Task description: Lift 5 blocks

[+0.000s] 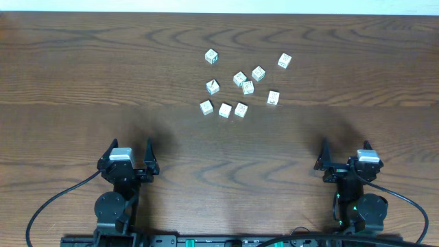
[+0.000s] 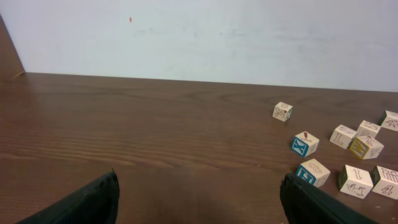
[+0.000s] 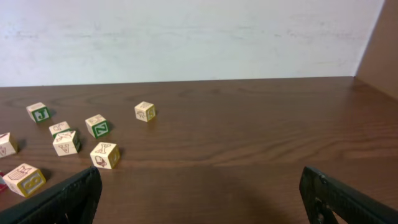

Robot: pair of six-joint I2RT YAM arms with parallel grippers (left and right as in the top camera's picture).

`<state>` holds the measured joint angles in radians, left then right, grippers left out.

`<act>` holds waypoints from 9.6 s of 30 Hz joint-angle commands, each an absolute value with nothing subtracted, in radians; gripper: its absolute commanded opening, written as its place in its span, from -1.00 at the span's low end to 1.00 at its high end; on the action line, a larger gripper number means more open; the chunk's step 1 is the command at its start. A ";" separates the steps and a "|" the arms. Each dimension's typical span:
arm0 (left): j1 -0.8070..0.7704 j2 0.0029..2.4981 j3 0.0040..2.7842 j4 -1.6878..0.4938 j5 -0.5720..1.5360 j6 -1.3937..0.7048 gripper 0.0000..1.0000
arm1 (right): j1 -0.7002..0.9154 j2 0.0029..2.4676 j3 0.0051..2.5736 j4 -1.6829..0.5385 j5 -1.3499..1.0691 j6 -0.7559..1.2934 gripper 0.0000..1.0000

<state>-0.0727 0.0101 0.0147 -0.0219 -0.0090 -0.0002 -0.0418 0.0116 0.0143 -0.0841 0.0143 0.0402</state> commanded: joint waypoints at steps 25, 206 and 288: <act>-0.068 0.004 0.004 -0.073 -0.026 -0.002 0.67 | -0.045 0.007 0.009 -0.082 0.006 0.028 0.98; -0.384 1.745 0.996 -0.204 0.190 0.052 0.65 | 0.250 2.067 1.464 -0.647 -0.085 0.422 -0.06; -0.517 1.674 0.971 -0.326 0.091 -0.120 -0.83 | 0.427 1.627 1.048 -0.957 0.092 0.460 -0.97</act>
